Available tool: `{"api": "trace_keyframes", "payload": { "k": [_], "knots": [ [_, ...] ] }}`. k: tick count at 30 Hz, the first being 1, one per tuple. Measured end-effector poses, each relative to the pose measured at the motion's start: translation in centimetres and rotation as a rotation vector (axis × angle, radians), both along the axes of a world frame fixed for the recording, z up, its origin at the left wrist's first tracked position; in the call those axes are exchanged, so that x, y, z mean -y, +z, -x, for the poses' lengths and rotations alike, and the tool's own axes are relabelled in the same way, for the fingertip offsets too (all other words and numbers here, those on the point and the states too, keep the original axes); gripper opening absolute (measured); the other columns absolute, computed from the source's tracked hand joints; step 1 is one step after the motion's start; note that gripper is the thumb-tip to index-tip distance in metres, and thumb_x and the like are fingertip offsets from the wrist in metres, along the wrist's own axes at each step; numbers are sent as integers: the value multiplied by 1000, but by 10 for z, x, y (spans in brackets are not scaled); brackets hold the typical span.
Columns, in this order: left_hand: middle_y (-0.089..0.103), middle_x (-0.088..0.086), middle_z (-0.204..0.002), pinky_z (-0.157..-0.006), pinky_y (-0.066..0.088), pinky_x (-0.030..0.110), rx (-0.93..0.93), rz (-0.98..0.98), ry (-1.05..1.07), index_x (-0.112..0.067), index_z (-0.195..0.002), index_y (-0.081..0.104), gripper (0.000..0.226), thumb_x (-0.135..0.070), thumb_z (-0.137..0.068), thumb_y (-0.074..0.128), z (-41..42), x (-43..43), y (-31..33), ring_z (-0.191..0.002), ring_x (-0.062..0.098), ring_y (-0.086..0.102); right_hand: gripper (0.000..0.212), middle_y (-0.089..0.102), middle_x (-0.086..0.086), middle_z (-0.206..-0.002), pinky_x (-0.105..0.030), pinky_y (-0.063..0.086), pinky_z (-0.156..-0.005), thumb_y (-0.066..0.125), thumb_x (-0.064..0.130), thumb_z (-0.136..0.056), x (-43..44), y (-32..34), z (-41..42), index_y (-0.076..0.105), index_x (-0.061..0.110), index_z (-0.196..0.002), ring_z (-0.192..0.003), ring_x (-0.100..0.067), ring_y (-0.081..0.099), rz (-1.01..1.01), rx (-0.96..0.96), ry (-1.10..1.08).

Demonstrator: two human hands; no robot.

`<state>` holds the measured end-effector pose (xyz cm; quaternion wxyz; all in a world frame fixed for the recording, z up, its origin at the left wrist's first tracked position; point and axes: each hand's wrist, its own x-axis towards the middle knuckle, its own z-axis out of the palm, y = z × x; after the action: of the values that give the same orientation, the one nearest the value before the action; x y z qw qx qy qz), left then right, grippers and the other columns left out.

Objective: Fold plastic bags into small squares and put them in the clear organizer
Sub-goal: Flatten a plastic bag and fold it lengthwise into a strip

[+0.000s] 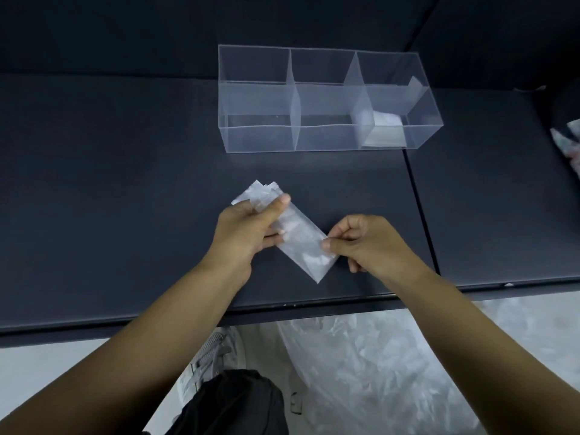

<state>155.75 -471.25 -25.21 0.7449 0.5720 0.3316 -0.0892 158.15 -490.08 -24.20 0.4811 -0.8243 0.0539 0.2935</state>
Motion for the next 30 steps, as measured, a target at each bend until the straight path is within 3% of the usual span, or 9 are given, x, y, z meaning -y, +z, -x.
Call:
{"api": "trace_keyframes", "payload": {
  "k": [3, 10, 14, 18, 20, 22, 25, 27, 30],
  "knots": [
    [71, 14, -80, -59, 58, 27, 55, -233, 40, -3, -78, 68, 14, -14, -87, 69, -3, -6, -9, -72, 24, 71, 16, 68, 0, -61, -14, 35, -38, 78, 20, -78, -1, 0, 1, 66, 11, -76, -36, -8, 45, -7, 12, -20],
    [70, 6, -69, -52, 56, 24, 162, -518, 28, -7, -88, 69, 11, -16, -91, 64, 2, -26, -18, -53, 14, 67, 14, 72, 0, -69, -14, 36, -38, 78, 14, -79, -2, -1, 1, 64, 15, -78, -36, -9, 46, 3, -8, -43],
    [65, 2, -93, -75, 53, 28, 371, -966, 63, -9, -102, 64, 12, -13, -92, 60, 10, -29, -6, -80, 16, 64, 14, 70, -2, -65, -14, 35, -37, 78, 13, -77, -4, -2, 0, 64, 14, -77, -35, -9, 46, 26, -2, -61],
    [63, 6, -113, -96, 39, 27, 714, -1143, -443, -8, -112, 65, 34, -31, -89, 55, 42, 7, -4, -106, 19, 54, 15, 65, -5, -59, -15, 35, -37, 79, 13, -76, -6, 1, -1, 65, 11, -77, -35, -9, 45, 30, -4, -64],
    [59, 6, -127, -106, 36, 27, 705, -1149, -731, -5, -125, 60, 58, -47, -85, 59, 57, 20, -11, -119, 19, 52, 15, 62, 1, -55, -15, 35, -37, 79, 14, -76, -7, 4, -2, 65, 10, -79, -35, -8, 45, 31, -19, -66],
    [56, 9, -133, -110, 36, 33, 640, -1187, -825, -1, -131, 55, 71, -49, -79, 69, 64, 23, -17, -127, 23, 51, 14, 58, 5, -52, -15, 37, -39, 77, 18, -79, -8, 9, 0, 65, 11, -82, -38, -6, 44, 28, -66, -84],
    [63, 12, -124, -102, 46, 36, 644, -1203, -697, 0, -122, 63, 55, -25, -76, 80, 61, 18, -18, -116, 26, 60, 10, 62, 2, -62, -18, 37, -41, 70, 22, -86, -7, 22, 5, 67, 12, -88, -40, -7, 46, -87, -189, -163],
    [69, 10, -115, -91, 53, 35, 686, -1186, -597, -1, -113, 69, 38, -2, -76, 72, 56, 15, -14, -105, 25, 66, 12, 69, -4, -73, -18, 38, -42, 67, 22, -89, -5, 33, 8, 68, 11, -94, -42, -9, 50, -176, -238, -195],
    [74, 6, -93, -69, 54, 26, 666, -1141, -597, -8, -106, 73, 31, -3, -79, 59, 50, 5, -6, -80, 23, 70, 18, 74, 3, -90, -16, 45, -49, 67, 19, -88, 0, 41, 9, 66, 20, -106, -52, -9, 57, -174, -91, -88]
  ]
}}
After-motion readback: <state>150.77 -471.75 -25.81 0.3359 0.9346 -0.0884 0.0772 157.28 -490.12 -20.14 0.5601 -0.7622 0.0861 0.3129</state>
